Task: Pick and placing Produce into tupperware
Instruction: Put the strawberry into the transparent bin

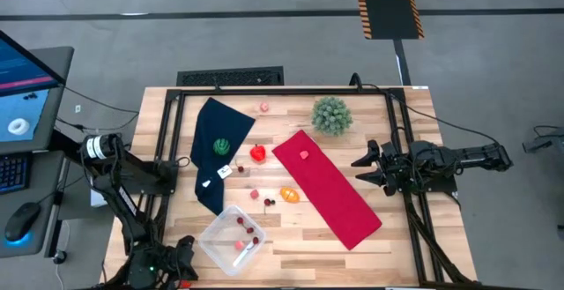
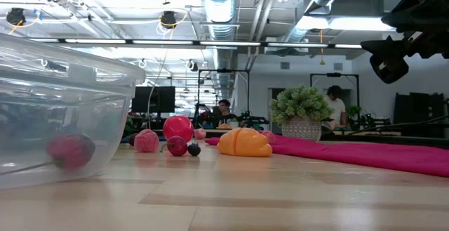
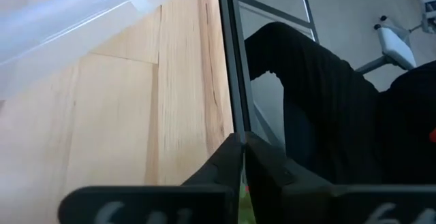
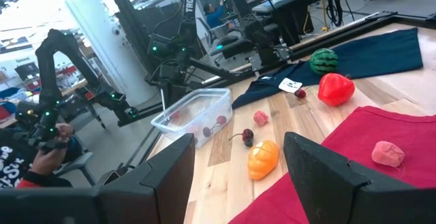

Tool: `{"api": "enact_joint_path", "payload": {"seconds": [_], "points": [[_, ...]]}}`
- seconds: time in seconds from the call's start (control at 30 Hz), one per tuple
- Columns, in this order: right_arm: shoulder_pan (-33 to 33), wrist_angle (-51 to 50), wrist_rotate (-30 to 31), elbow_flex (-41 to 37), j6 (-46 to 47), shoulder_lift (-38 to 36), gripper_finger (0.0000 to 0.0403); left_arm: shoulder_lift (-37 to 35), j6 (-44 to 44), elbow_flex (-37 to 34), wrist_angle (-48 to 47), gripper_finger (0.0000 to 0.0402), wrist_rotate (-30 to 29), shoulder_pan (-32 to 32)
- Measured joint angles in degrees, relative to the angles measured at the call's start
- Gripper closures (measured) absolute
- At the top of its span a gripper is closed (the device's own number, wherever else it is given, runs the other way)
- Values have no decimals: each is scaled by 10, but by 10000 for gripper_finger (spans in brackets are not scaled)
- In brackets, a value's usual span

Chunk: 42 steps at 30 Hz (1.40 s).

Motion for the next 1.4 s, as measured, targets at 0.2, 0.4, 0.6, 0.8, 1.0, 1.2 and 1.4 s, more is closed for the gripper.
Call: {"api": "enact_joint_path", "payload": {"seconds": [0.2,0.4,0.6,0.8,1.0,1.2,1.4], "points": [[0,0,0,0,0,0,154,-8,11,0,-9,400,-18,0],[0,0,0,0,0,0,154,-48,43,0,-8,401,-58,-6],[0,0,0,0,0,0,154,-95,66,0,-4,401,-112,-10],[0,0,0,0,0,0,154,-132,124,0,7,401,-246,-2],[0,0,0,0,0,0,154,-136,207,0,10,401,-281,31],[0,0,0,0,0,0,154,-136,221,0,0,401,-281,98],[0,0,0,0,0,0,154,-136,209,0,-41,401,-236,168]]}}
